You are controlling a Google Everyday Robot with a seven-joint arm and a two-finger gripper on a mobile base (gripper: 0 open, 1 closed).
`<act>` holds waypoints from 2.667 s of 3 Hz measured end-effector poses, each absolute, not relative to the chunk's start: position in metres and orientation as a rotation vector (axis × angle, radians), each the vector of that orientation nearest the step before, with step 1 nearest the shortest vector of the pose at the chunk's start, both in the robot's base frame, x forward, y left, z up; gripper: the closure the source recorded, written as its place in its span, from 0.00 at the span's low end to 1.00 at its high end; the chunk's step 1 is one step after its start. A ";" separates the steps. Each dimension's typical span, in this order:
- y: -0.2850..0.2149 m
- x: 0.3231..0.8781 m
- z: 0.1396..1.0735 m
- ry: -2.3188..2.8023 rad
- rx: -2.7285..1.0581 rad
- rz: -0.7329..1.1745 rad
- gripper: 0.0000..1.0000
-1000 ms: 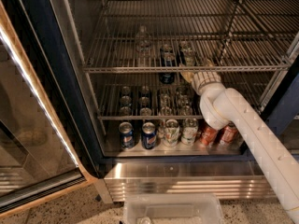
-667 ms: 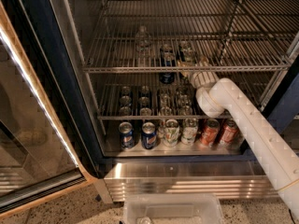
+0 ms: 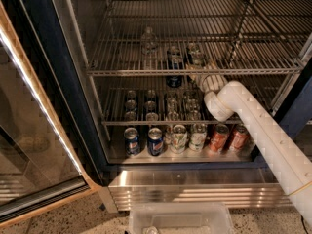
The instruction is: Pick green can from middle shelf of fridge
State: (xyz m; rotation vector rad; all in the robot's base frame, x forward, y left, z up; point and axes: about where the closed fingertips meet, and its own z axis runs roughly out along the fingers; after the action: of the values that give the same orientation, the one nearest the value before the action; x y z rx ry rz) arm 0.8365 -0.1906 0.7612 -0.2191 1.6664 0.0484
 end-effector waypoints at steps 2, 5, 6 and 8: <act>-0.191 0.836 0.761 1.667 -0.218 0.050 1.00; -0.195 0.809 0.773 1.612 -0.175 0.046 1.00; -0.199 0.799 0.780 1.589 -0.166 0.041 1.00; -0.204 0.782 0.793 1.562 -0.166 0.028 1.00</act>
Offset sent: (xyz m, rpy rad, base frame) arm 0.0000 0.0000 -0.0004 0.0012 0.0010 0.0002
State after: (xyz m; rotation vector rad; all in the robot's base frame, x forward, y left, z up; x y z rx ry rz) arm 0.7820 -0.2042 0.7931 -0.1662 1.5621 0.0279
